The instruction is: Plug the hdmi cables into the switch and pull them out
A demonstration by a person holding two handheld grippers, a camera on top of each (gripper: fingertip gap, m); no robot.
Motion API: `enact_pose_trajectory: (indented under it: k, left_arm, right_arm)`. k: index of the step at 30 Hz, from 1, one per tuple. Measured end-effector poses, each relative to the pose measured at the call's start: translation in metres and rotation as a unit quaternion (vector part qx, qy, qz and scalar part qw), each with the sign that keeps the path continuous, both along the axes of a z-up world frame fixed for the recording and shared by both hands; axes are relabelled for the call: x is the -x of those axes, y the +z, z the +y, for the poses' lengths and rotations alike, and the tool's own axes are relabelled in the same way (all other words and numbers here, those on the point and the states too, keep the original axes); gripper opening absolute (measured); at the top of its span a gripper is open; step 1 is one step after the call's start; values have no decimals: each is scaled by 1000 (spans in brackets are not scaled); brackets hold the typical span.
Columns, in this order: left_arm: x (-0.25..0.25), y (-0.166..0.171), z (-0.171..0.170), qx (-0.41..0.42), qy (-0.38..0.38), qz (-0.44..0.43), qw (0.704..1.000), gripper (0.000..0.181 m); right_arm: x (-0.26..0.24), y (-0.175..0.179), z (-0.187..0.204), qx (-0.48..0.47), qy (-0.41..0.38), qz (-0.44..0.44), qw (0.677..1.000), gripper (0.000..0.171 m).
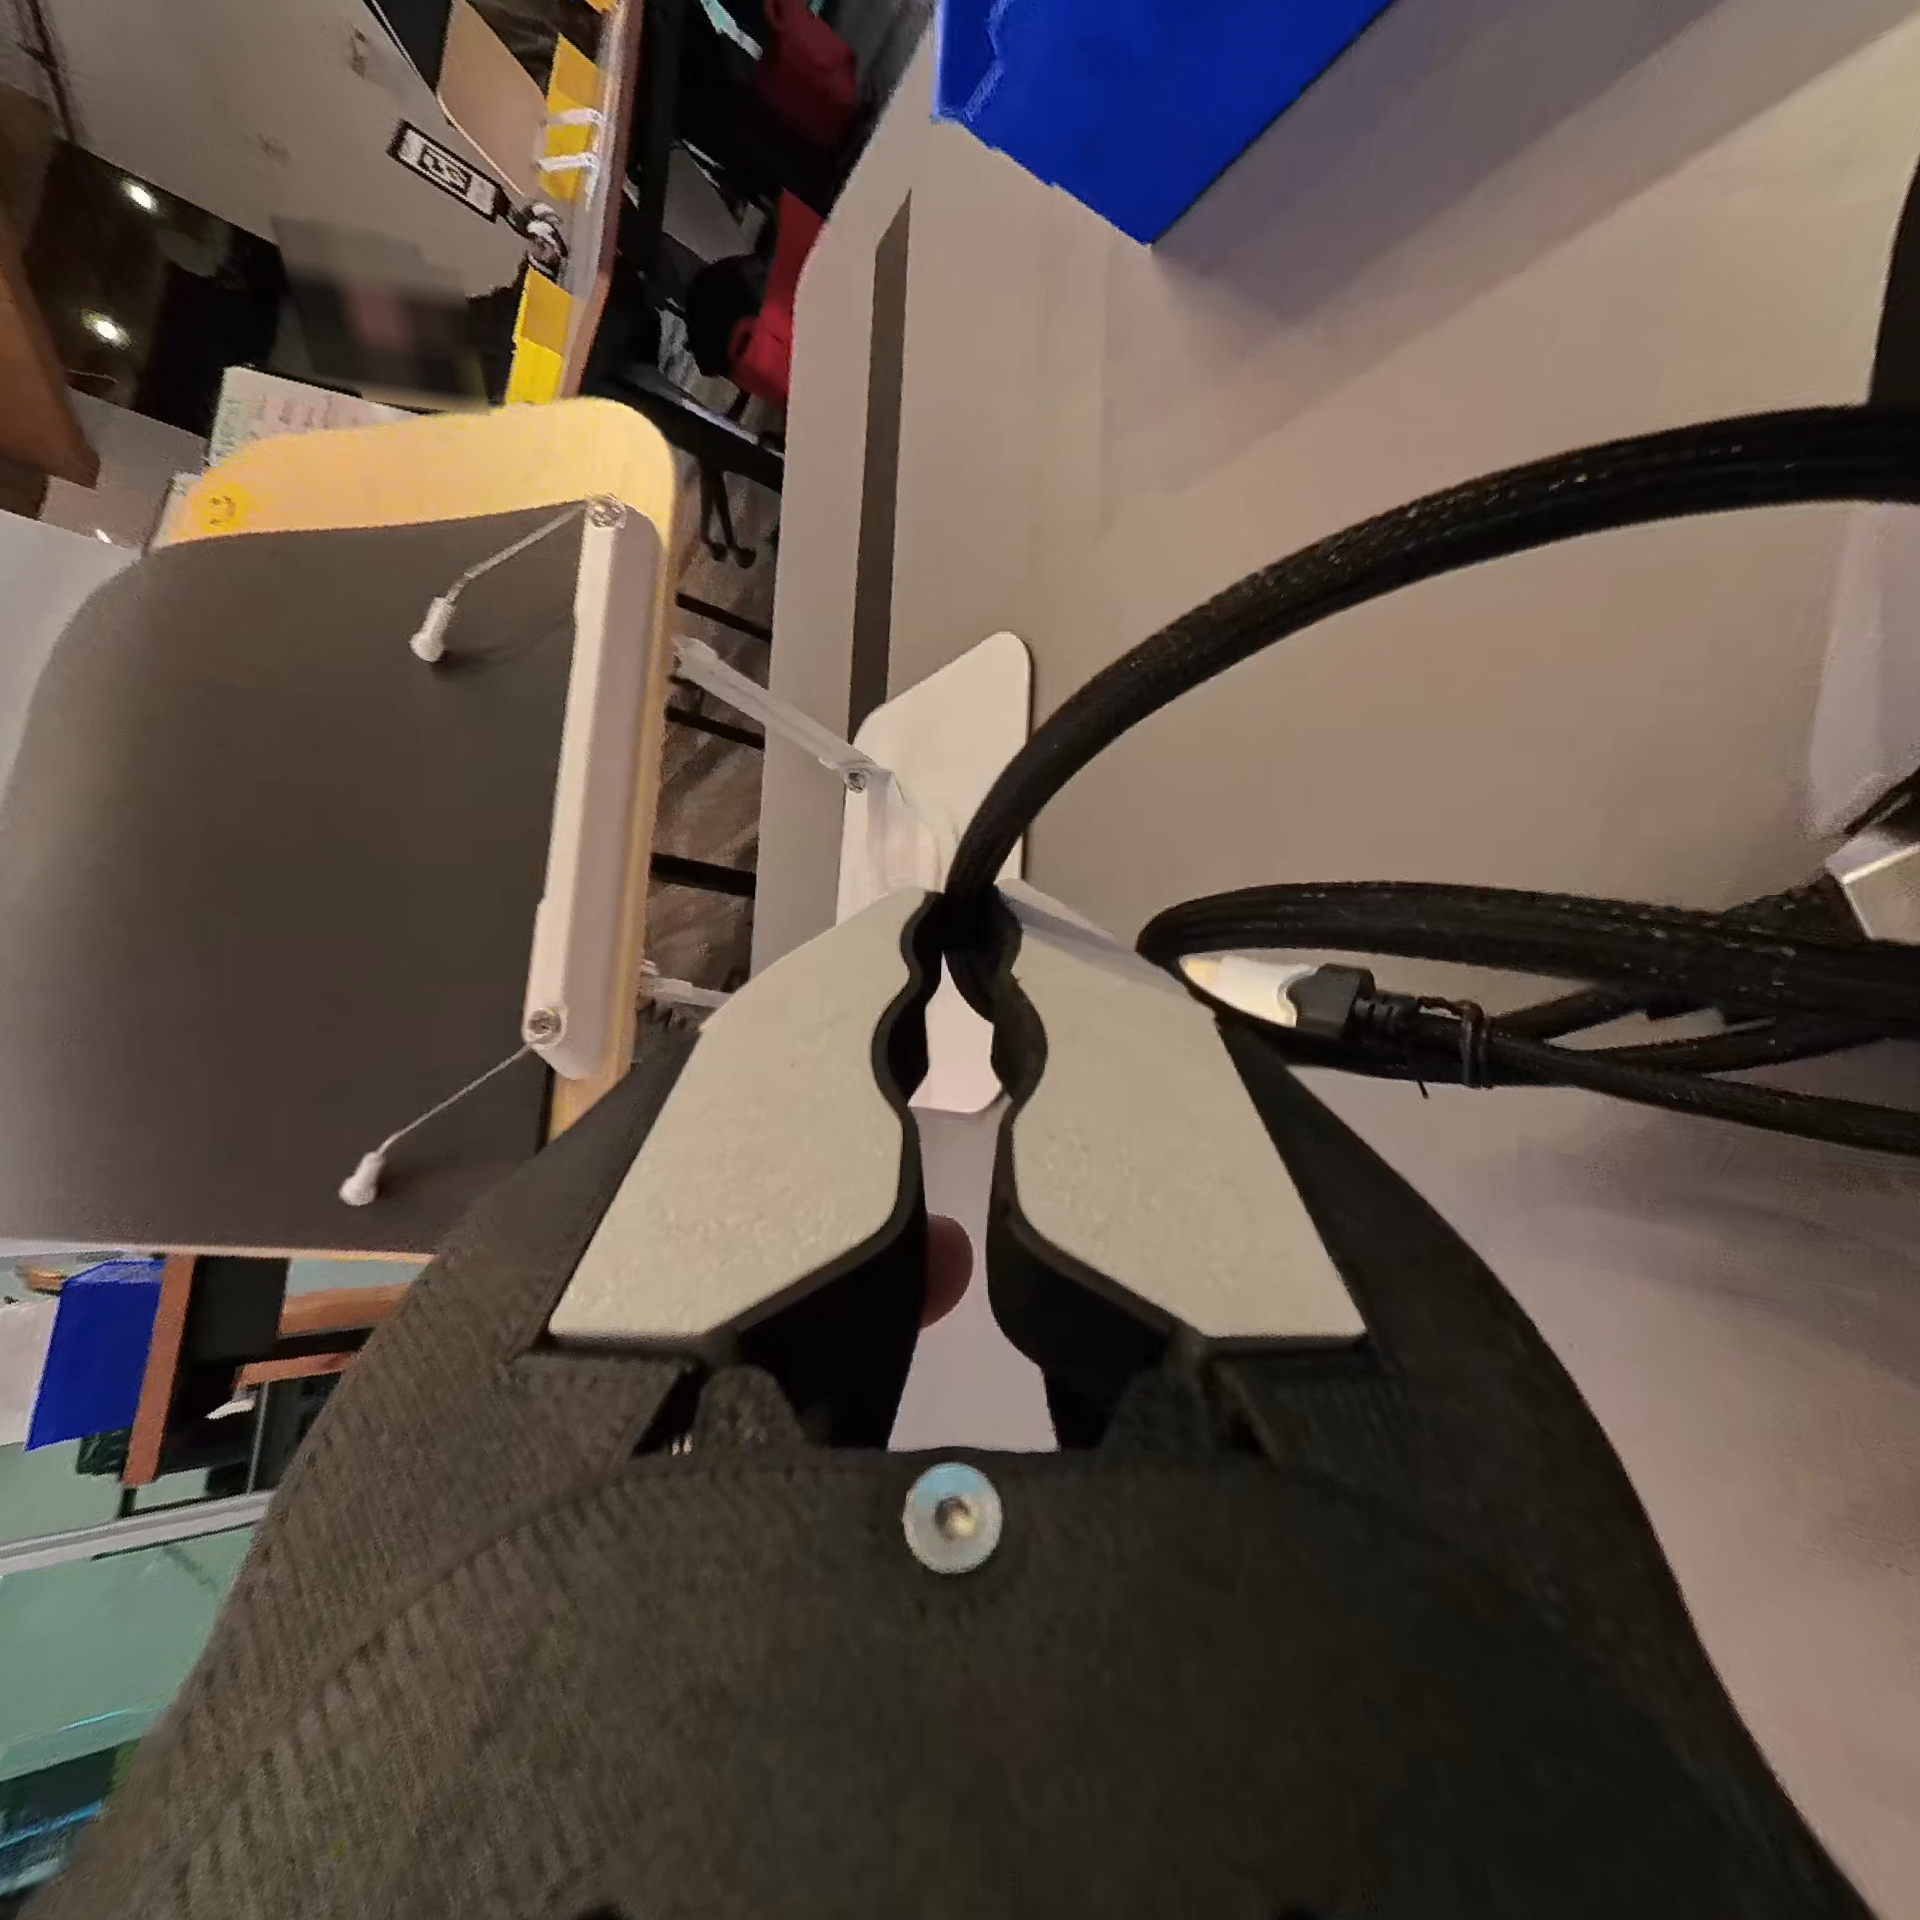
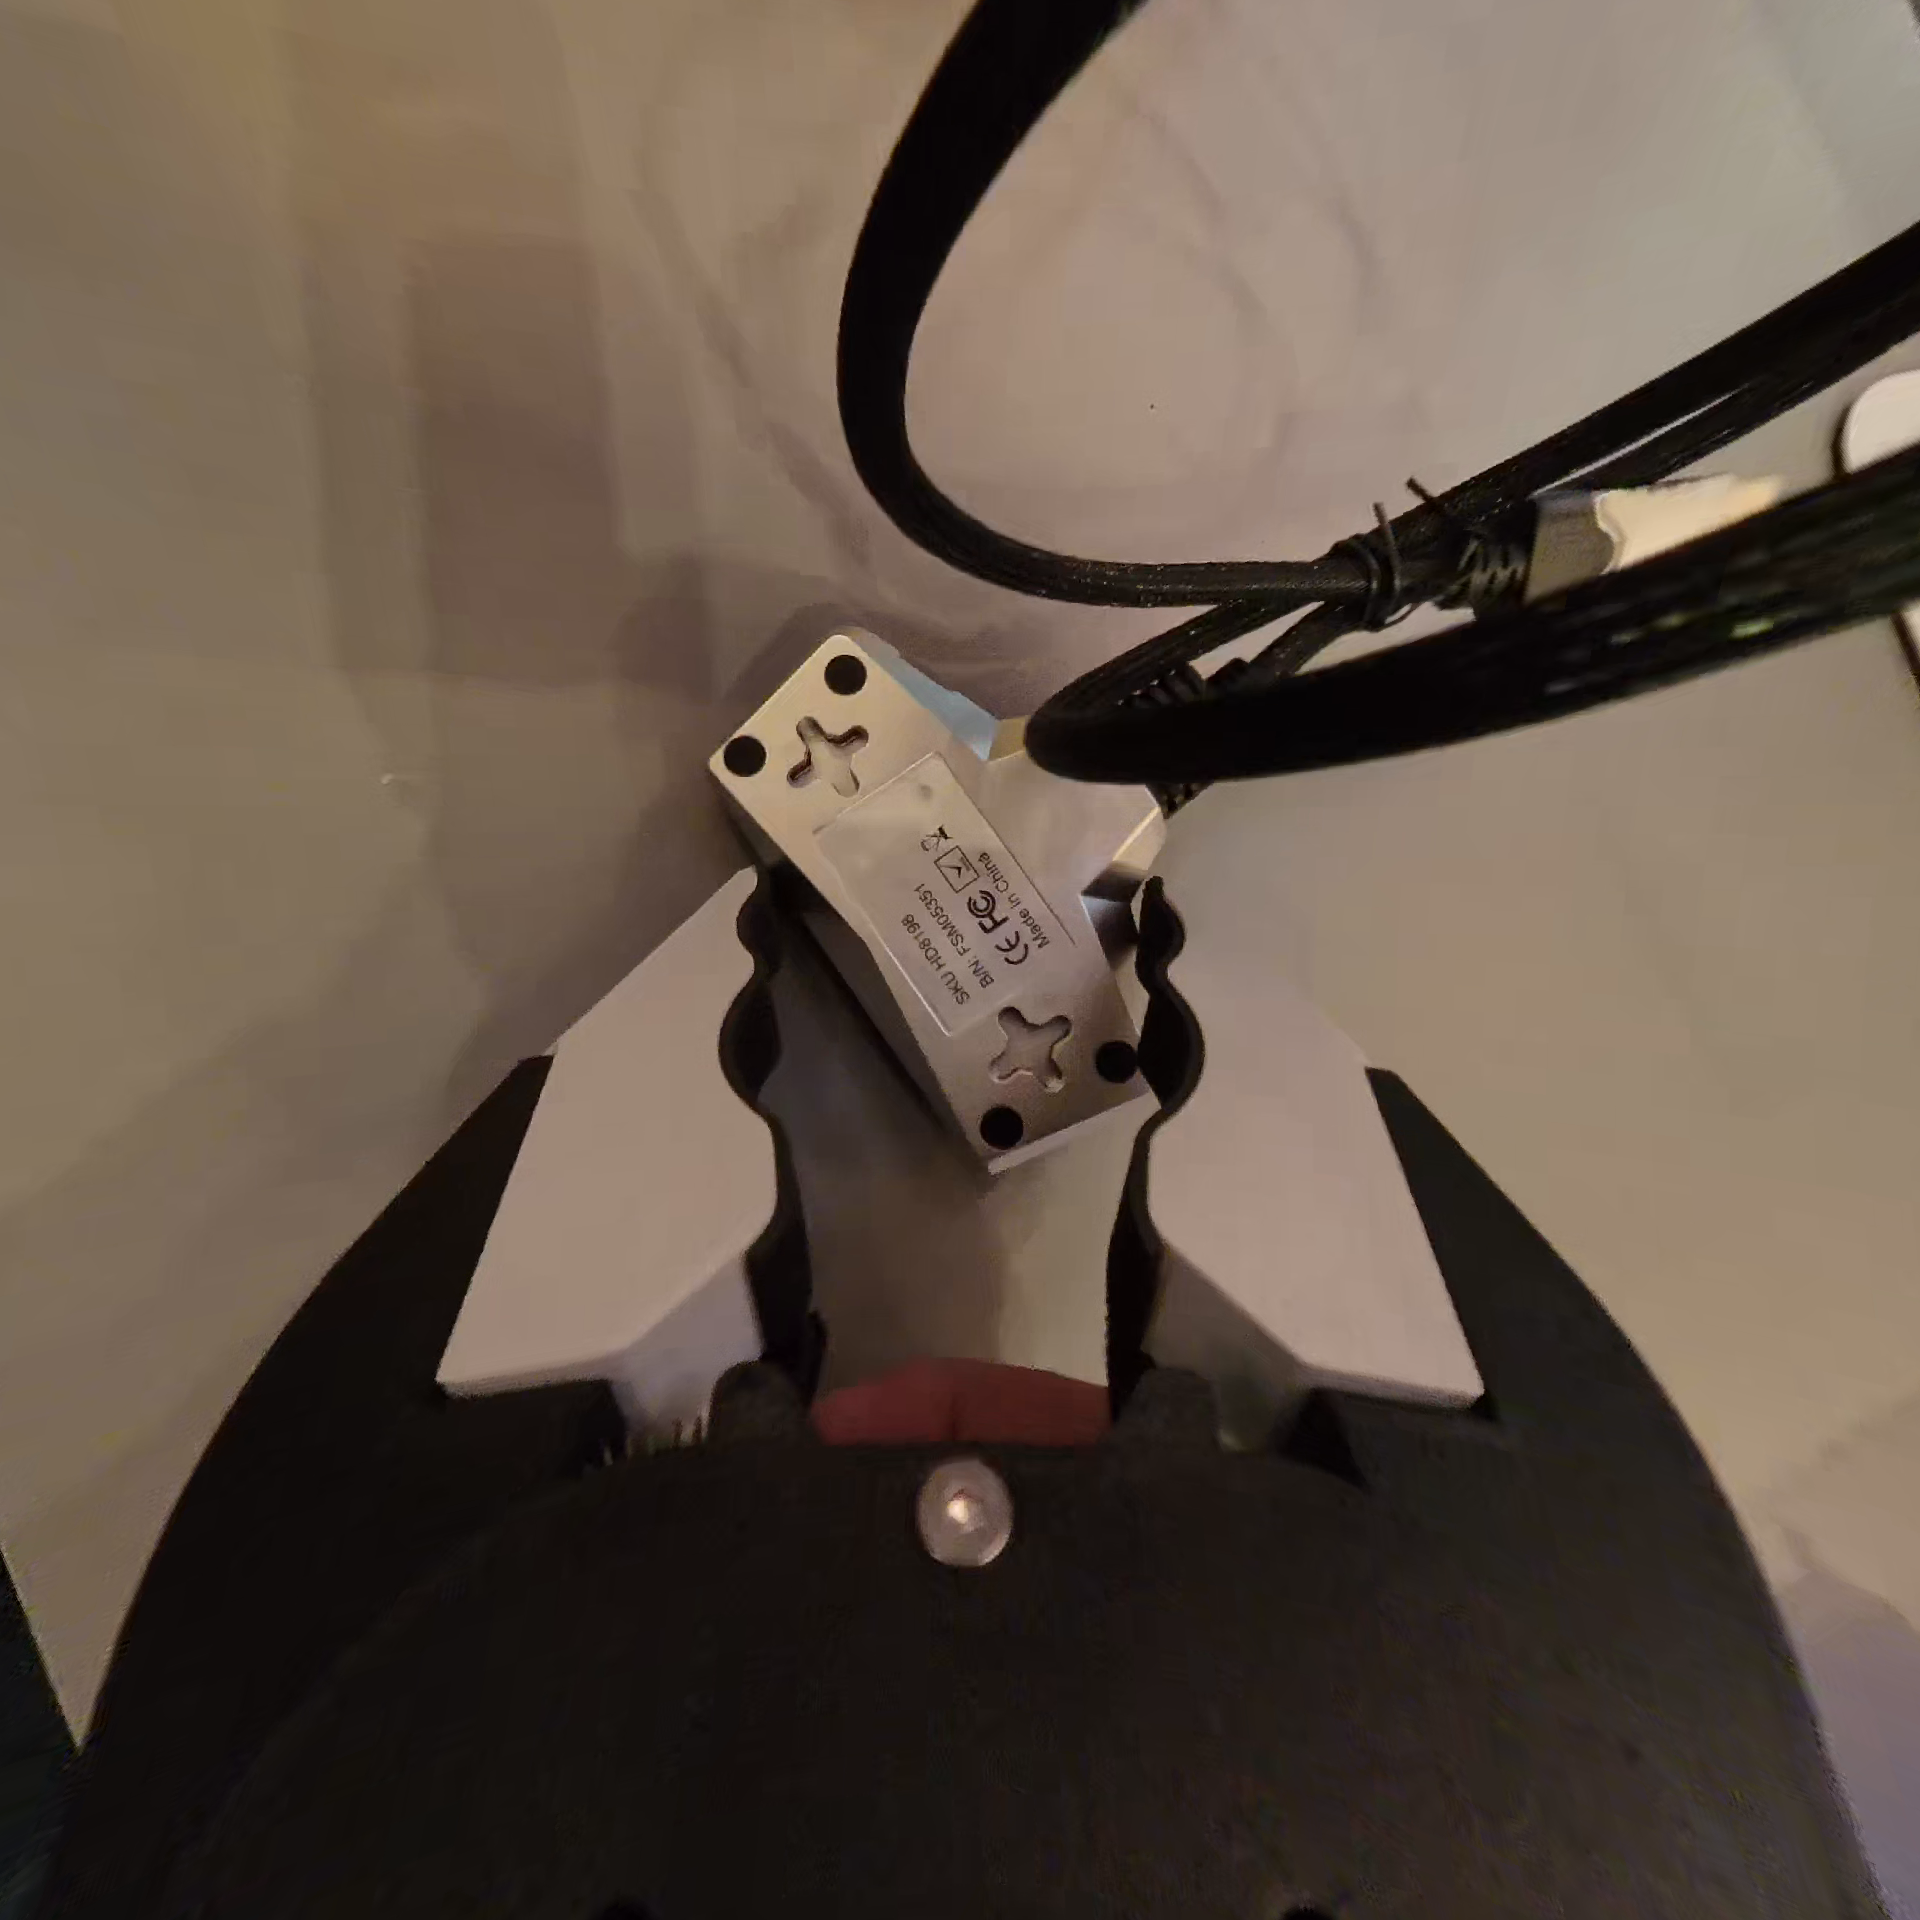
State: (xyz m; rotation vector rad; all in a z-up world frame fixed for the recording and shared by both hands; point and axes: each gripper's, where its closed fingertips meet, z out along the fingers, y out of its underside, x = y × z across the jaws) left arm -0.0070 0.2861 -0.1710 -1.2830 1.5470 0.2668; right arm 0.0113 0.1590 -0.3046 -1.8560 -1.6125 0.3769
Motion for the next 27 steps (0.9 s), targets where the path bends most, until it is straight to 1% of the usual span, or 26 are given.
enact_pose_trajectory:
  k: [3, 5, 10, 13, 16, 19, 24, 27]
  left_arm:
    - [3, -17, 1, 21, 12, 28, 999, 8]
    - [5, -20, 3, 18, 19, 35, 999, 10]
    - [17, -38, 3, 41, 40, 80, 995, 25]
    - [29, -38, 2, 35, 62, 103, 992, 28]
    - [48, -28, 2, 14, 104, 123, 987, 29]
    - [71, -13, -13, -4, 129, 134, 982, 32]
    - [120, 28, -55, 0, 170, 71, 983, 35]
    - [159, 48, -80, -2, 197, 54, 979, 36]
  right_arm:
    - [0, -1, -1, 15, -5, 5, 1000, 66]
    - [0, -2, -1, 24, -9, 7, 1000, 66]
    - [-1, -2, -1, 31, -17, 7, 999, 66]
    - [-1, -2, -1, 34, -21, 6, 999, 66]
    - [-1, -2, 0, 37, -26, 6, 999, 66]
    - [-1, -2, 0, 37, -29, 7, 999, 66]
    - [-1, -2, 0, 38, -30, 9, 999, 66]
    - [0, -3, 0, 37, -30, 10, 999, 66]
